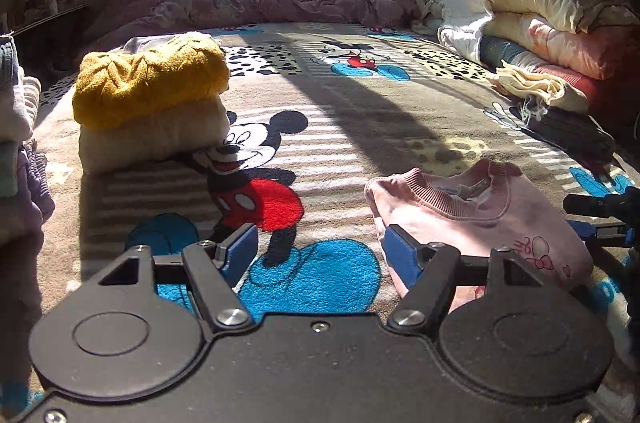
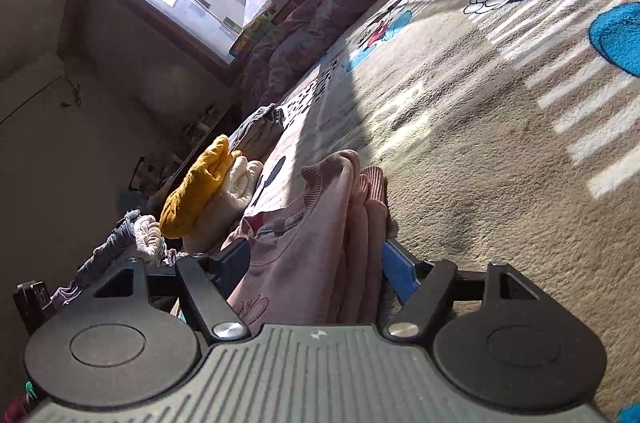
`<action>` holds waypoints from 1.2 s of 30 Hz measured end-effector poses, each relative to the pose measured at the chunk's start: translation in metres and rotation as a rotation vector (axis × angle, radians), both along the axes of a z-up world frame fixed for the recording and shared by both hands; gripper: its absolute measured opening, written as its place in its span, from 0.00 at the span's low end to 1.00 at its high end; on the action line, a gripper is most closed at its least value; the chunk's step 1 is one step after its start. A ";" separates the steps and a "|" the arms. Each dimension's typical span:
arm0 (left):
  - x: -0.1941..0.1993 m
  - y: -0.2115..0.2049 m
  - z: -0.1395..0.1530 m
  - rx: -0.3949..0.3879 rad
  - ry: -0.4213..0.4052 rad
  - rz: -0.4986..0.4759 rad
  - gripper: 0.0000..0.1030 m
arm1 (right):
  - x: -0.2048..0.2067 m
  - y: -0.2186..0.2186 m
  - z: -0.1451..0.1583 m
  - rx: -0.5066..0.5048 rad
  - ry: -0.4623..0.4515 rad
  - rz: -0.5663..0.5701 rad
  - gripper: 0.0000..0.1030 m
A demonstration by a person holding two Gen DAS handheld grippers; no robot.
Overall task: Fold clothes
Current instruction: 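Grasp the folded sweatshirt edge with the right gripper, then grasp the sweatshirt with the left gripper while the right gripper lifts it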
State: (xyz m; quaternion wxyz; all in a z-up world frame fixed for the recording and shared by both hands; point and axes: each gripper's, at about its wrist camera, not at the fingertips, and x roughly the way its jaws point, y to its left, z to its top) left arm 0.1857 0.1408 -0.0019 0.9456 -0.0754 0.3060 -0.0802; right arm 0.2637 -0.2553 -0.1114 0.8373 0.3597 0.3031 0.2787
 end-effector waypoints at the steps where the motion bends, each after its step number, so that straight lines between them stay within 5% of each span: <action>1: -0.002 -0.003 -0.006 -0.073 0.009 0.005 0.67 | -0.002 0.000 0.000 -0.003 0.001 -0.002 0.70; 5: 0.001 -0.001 -0.039 -0.329 0.057 0.033 0.63 | -0.001 0.004 -0.006 -0.023 0.028 -0.018 0.68; 9: 0.022 -0.003 -0.070 -0.480 0.134 0.041 0.43 | 0.004 0.012 -0.008 -0.064 0.048 0.004 0.62; 13: 0.027 -0.006 -0.093 -0.550 0.115 0.041 0.41 | 0.010 0.010 -0.014 -0.045 0.083 -0.002 0.47; 24: 0.039 -0.001 -0.104 -0.684 0.147 0.023 0.18 | 0.020 0.021 -0.019 -0.044 0.046 0.061 0.35; 28: 0.036 0.009 -0.102 -0.813 0.147 0.025 0.17 | 0.014 0.013 -0.017 0.024 0.036 0.043 0.27; 36: 0.010 0.048 -0.075 -0.936 0.065 0.053 0.17 | 0.001 0.028 0.011 0.230 -0.022 0.041 0.25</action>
